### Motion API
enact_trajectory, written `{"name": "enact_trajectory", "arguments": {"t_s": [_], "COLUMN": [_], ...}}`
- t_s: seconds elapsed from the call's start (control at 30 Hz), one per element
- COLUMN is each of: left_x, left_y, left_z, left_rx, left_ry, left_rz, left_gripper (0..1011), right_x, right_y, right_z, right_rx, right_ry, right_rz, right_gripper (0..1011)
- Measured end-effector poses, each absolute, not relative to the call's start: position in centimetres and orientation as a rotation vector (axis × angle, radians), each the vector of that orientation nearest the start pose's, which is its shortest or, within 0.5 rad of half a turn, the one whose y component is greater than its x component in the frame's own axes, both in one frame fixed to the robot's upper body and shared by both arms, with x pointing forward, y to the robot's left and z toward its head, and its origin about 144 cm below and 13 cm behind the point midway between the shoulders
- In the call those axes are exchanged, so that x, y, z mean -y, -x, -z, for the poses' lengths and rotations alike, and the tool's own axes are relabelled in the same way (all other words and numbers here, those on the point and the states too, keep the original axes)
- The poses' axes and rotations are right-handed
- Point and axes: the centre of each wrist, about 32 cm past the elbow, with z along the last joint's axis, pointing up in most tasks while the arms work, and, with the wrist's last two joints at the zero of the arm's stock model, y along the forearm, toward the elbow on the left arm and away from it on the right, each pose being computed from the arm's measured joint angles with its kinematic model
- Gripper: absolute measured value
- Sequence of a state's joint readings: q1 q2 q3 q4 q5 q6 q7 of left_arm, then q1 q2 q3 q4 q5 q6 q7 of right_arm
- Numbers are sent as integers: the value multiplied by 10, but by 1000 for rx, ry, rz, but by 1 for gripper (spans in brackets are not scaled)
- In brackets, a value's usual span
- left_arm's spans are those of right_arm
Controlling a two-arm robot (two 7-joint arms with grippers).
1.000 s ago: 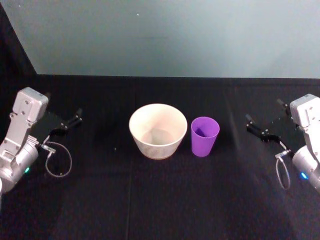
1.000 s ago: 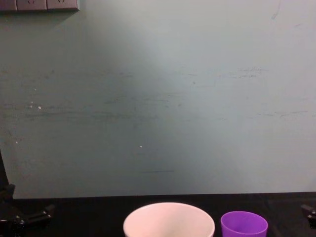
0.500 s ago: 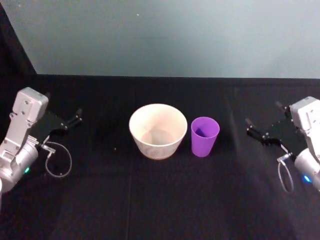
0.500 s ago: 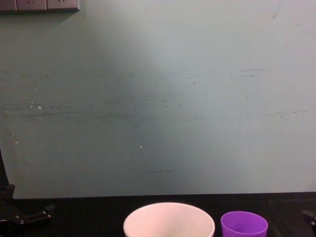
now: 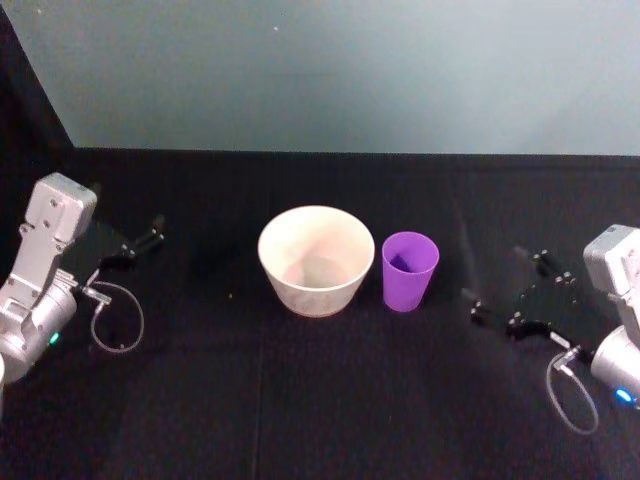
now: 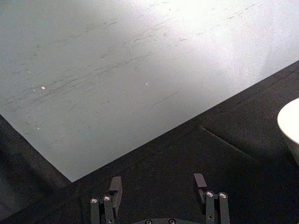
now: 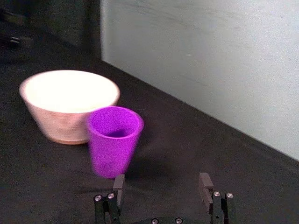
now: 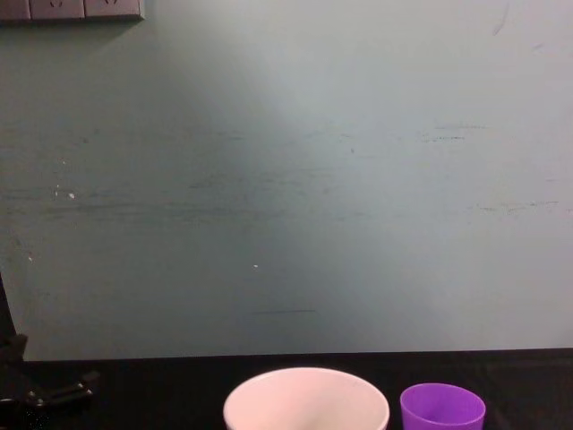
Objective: Pick up the cup and pour the mung beans from the cup into the bowl.
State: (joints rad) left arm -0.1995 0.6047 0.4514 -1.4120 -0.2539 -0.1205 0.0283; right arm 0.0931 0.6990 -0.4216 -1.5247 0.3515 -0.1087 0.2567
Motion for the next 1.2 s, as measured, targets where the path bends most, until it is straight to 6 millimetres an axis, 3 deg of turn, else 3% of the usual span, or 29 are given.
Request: {"name": "enact_trajectory", "arguments": {"t_s": [0.17, 0.4, 0.7, 1.2], "left_x": [-310, -310, -310, -310], "left_y": [-489, -489, -489, -489], "left_z": [-1140, -1140, -1140, -1140], "left_rx": [285, 285, 285, 285], "left_ry": [-304, -304, -304, -304], "left_rz": [-1248, -1248, -1248, -1248], "left_gripper": [1000, 1000, 1000, 1000], "right_x": [321, 305, 286, 274], "right_y": [-461, -481, -503, -518], "right_z": [-1140, -1128, -1119, -1114], "right_rx": [133, 59, 24, 8], "right_ry": [269, 193, 164, 159], "right_rz": [853, 784, 782, 781], "right_gripper": [1003, 1003, 1003, 1003]}}
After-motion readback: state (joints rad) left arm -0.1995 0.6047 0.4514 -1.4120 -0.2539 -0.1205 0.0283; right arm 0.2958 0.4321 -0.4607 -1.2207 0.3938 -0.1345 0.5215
